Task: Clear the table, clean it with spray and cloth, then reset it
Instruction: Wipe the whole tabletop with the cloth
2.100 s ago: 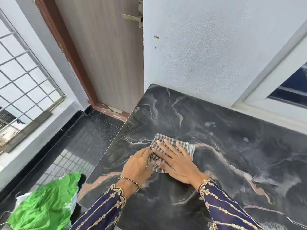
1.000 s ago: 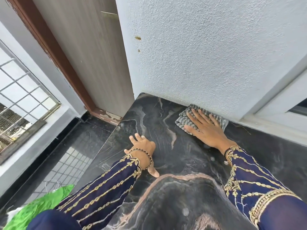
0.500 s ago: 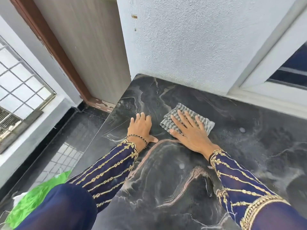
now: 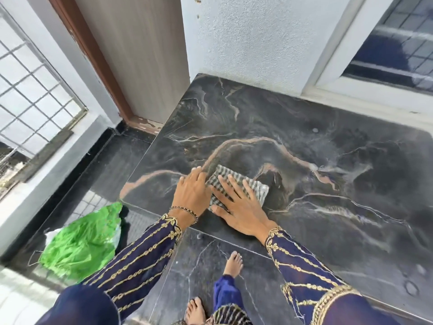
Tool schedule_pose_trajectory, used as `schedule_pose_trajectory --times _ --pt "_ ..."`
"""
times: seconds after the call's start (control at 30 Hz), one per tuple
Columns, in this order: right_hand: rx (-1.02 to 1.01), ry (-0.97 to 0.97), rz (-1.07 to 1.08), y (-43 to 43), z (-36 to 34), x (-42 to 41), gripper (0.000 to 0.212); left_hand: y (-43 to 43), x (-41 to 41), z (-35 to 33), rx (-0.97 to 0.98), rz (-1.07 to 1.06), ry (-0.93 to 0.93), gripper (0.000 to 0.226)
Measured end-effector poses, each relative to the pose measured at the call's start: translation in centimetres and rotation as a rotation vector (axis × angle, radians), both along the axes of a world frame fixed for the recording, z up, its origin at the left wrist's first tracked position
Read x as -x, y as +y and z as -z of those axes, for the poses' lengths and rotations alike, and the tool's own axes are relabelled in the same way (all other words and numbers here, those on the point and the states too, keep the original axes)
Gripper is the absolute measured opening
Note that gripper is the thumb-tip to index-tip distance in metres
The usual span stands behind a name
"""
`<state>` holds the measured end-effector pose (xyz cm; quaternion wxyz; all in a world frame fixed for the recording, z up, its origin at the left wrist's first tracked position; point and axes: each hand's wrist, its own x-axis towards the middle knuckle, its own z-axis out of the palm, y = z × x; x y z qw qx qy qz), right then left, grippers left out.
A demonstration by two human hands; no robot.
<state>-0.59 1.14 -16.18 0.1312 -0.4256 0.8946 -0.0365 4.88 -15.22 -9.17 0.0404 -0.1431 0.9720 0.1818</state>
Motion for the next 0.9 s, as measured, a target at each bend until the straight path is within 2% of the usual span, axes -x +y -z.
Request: schedule_pose_trajectory --times 0.23,0.4,0.63,0.9 --pt "0.006 0.038 -0.126 3.3 0.1 -6.0 0.061 1.4 -2.1 -0.7 0.002 0.022 0.027 0.032" --pt "-0.008 0.032 -0.156 7.5 0.1 -6.9 0.056 3.1 -1.6 -0.1 -0.018 0.072 -0.026 0.032" --pt "0.001 -0.043 -0.153 8.8 -0.2 -3.2 0.052 5.0 0.8 1.8 -0.043 0.166 -0.044 0.035" --pt "0.017 -0.032 -0.052 9.4 0.2 8.5 0.053 6.6 7.7 2.7 -0.1 0.148 0.002 0.052"
